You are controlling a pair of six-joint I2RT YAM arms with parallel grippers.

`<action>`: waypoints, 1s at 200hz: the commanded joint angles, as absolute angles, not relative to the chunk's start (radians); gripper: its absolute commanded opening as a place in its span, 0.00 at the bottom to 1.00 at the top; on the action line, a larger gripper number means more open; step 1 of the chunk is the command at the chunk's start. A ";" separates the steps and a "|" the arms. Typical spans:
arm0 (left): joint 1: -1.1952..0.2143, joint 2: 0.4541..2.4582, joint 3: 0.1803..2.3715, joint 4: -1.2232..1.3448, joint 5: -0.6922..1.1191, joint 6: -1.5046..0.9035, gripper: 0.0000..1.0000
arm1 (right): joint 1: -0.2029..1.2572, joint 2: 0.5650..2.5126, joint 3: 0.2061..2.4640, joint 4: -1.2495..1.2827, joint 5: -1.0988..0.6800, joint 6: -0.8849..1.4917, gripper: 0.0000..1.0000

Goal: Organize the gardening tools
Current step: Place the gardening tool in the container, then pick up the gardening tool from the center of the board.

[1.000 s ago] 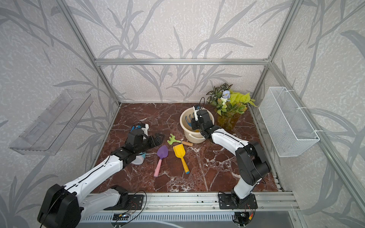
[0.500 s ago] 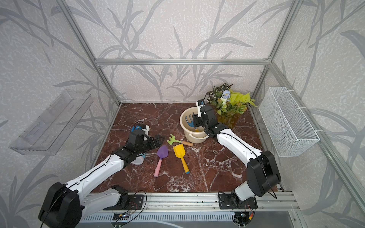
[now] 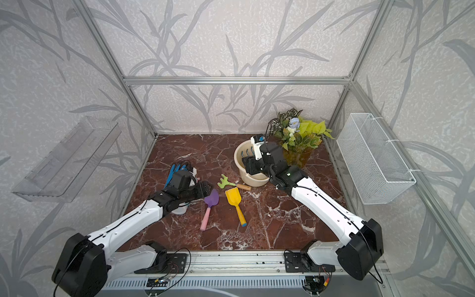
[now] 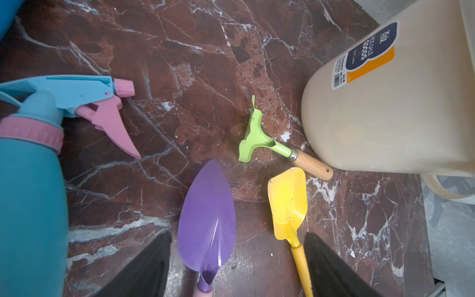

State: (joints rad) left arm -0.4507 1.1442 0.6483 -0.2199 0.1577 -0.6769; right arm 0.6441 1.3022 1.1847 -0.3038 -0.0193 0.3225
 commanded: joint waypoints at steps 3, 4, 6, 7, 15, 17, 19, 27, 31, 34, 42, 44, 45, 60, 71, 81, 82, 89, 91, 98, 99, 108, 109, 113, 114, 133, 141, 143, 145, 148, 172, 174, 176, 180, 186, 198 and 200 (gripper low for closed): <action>-0.470 1.108 0.638 -0.243 0.129 -0.689 0.79 | 0.708 1.314 1.191 -0.413 -0.050 0.353 0.60; -0.470 1.107 0.636 -0.243 0.129 -0.690 0.78 | 0.710 1.316 1.191 -0.414 -0.051 0.353 0.60; -0.471 1.106 0.632 -0.243 0.129 -0.692 0.78 | 0.716 1.319 1.191 -0.422 -0.052 0.353 0.60; -0.472 1.105 0.631 -0.243 0.128 -0.693 0.77 | 0.719 1.321 1.191 -0.425 -0.053 0.354 0.60; -0.476 1.101 0.621 -0.240 0.127 -0.698 0.77 | 0.740 1.338 1.193 -0.450 -0.057 0.355 0.60; -0.478 1.101 0.619 -0.239 0.127 -0.699 0.76 | 0.745 1.342 1.192 -0.457 -0.058 0.355 0.60; -0.480 1.099 0.617 -0.239 0.126 -0.701 0.76 | 0.749 1.346 1.191 -0.464 -0.058 0.355 0.60; -0.484 1.095 0.608 -0.239 0.127 -0.704 0.76 | 0.766 1.360 1.187 -0.485 -0.056 0.358 0.60; -0.485 1.093 0.605 -0.238 0.126 -0.706 0.76 | 0.773 1.367 1.184 -0.493 -0.054 0.359 0.60; -0.488 1.091 0.601 -0.239 0.125 -0.709 0.76 | 0.779 1.371 1.181 -0.498 -0.051 0.361 0.61; -0.493 1.086 0.593 -0.239 0.120 -0.713 0.76 | 0.789 1.383 1.171 -0.507 -0.051 0.371 0.60; -0.493 1.085 0.591 -0.239 0.120 -0.713 0.76 | 0.791 1.387 1.169 -0.509 -0.053 0.374 0.60; -0.494 1.085 0.590 -0.238 0.120 -0.715 0.76 | 0.792 1.388 1.167 -0.510 -0.054 0.376 0.60; -0.499 1.074 0.577 -0.236 0.112 -0.722 0.76 | 0.808 1.412 1.152 -0.522 -0.074 0.382 0.60; -0.500 1.066 0.572 -0.237 0.104 -0.724 0.77 | 0.829 1.433 1.140 -0.522 -0.063 0.387 0.60; -0.500 1.061 0.570 -0.237 0.099 -0.726 0.77 | 0.848 1.452 1.127 -0.516 -0.054 0.395 0.60; -0.501 1.060 0.570 -0.237 0.098 -0.726 0.78 | 0.850 1.454 1.126 -0.516 -0.054 0.396 0.60; -0.501 1.058 0.571 -0.239 0.096 -0.726 0.78 | 0.860 1.470 1.120 -0.515 -0.052 0.402 0.60; -0.501 1.058 0.571 -0.239 0.096 -0.726 0.78 | 0.863 1.476 1.121 -0.517 -0.051 0.403 0.60; -0.501 1.056 0.571 -0.241 0.093 -0.727 0.78 | 0.872 1.498 1.123 -0.529 -0.045 0.409 0.60; -0.502 1.055 0.572 -0.240 0.092 -0.727 0.78 | 0.873 1.501 1.124 -0.531 -0.045 0.410 0.60; -0.501 1.054 0.570 -0.242 0.089 -0.727 0.79 | 0.881 1.534 1.133 -0.554 -0.040 0.415 0.60; -0.501 1.054 0.570 -0.242 0.089 -0.727 0.79 | 0.882 1.537 1.136 -0.555 -0.039 0.415 0.60; -0.501 1.054 0.571 -0.242 0.090 -0.728 0.79 | 0.885 1.552 1.143 -0.568 -0.035 0.421 0.60; -0.500 1.053 0.570 -0.241 0.090 -0.728 0.79 | 0.885 1.556 1.144 -0.573 -0.035 0.422 0.60; -0.501 1.052 0.564 -0.237 0.088 -0.729 0.79 | 0.896 1.625 1.177 -0.617 -0.042 0.423 0.59; -0.502 1.051 0.563 -0.236 0.088 -0.730 0.79 | 0.900 1.644 1.177 -0.612 -0.033 0.420 0.59; -0.502 1.051 0.562 -0.235 0.089 -0.730 0.79 | 0.900 1.649 1.177 -0.611 -0.029 0.419 0.59; -0.502 1.051 0.561 -0.235 0.088 -0.731 0.79 | 0.900 1.654 1.176 -0.611 -0.026 0.420 0.59; -0.502 1.052 0.561 -0.233 0.088 -0.730 0.79 | 0.900 1.661 1.177 -0.611 -0.023 0.420 0.59; -0.501 1.051 0.557 -0.227 0.090 -0.731 0.80 | 0.933 1.729 1.189 -0.623 -0.011 0.428 0.57; -0.502 1.050 0.557 -0.227 0.089 -0.730 0.80 | 0.934 1.734 1.190 -0.625 -0.011 0.428 0.57; -0.501 1.051 0.557 -0.227 0.090 -0.729 0.80 | 0.934 1.739 1.191 -0.626 -0.010 0.430 0.56; -0.501 1.052 0.557 -0.228 0.088 -0.728 0.80 | 0.935 1.747 1.192 -0.627 -0.010 0.430 0.56; -0.501 1.052 0.558 -0.228 0.089 -0.727 0.80 | 0.935 1.759 1.195 -0.629 -0.008 0.432 0.56; -0.501 1.053 0.558 -0.228 0.086 -0.726 0.80 | 0.937 1.780 1.202 -0.636 -0.006 0.436 0.54; -0.501 1.054 0.558 -0.227 0.087 -0.726 0.80 | 0.937 1.785 1.205 -0.638 -0.007 0.436 0.54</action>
State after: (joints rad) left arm -0.4965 1.0645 0.5709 -0.2310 0.1024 -0.7265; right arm 0.9287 1.7504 1.1660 -0.5968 -0.0296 0.4202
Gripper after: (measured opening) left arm 0.800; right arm 0.548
